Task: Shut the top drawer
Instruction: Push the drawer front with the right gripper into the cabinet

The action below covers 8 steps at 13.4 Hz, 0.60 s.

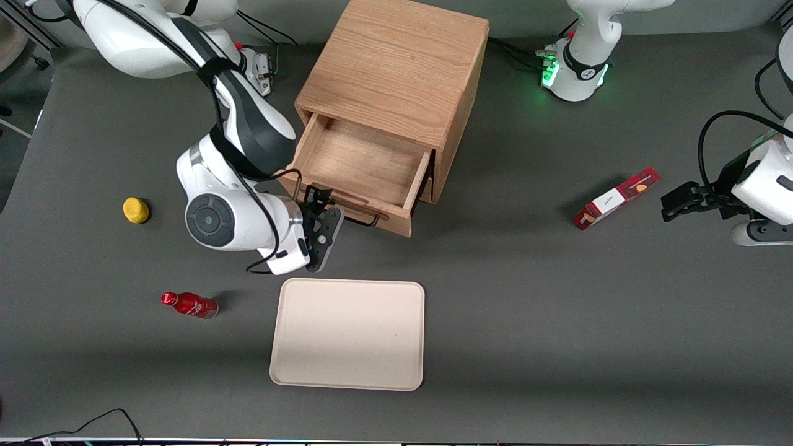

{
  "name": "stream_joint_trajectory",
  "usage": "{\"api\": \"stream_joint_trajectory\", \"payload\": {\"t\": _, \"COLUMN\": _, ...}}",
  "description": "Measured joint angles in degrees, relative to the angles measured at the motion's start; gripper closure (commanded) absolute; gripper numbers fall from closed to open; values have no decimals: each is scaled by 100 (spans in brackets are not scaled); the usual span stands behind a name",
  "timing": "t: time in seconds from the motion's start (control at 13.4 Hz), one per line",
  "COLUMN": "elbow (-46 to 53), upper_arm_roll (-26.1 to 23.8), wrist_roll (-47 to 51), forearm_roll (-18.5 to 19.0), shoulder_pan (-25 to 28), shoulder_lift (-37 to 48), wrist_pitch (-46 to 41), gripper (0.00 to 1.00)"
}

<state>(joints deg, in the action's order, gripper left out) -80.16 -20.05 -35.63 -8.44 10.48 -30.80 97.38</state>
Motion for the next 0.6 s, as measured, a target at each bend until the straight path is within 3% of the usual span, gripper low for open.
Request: {"api": "stream_joint_trajectory", "payload": {"t": 0.6, "elbow": -686, "upper_arm_roll": -160, "wrist_roll": 122, "forearm_roll": 0, "shoulder_pan": -2, "shoulder_lift": 270, "wrist_pitch": 530, "gripper": 0}}
